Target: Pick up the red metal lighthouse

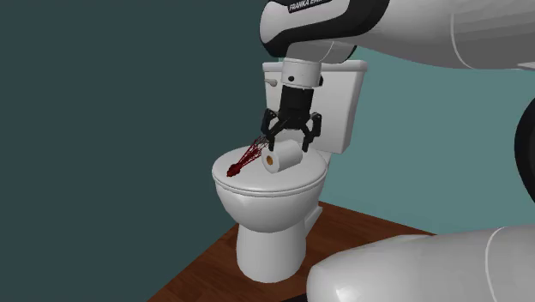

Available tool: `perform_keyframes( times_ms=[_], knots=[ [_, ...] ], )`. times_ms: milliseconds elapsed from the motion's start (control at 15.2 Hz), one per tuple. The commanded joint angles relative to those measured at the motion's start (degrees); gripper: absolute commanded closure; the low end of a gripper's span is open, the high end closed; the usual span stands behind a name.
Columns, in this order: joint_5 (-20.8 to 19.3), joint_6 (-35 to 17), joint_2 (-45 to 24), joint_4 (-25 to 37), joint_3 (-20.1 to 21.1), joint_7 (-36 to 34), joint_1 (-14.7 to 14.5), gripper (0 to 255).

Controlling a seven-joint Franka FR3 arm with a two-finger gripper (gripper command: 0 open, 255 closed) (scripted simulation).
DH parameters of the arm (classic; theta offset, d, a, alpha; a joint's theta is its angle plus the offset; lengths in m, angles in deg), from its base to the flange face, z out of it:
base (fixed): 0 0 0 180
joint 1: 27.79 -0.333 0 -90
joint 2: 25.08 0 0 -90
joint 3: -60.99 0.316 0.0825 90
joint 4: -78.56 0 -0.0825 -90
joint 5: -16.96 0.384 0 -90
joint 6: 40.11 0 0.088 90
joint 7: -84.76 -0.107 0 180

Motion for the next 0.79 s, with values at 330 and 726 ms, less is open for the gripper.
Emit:
perform_keyframes(
  times_ms=[330,726],
  knots=[
    [0.4,-8.5,-8.5,2.0,5.1,-8.1,1.6,0],
    [-1.9,-16.8,-20.3,7.5,10.6,-18.6,4.2,0]
  ],
)
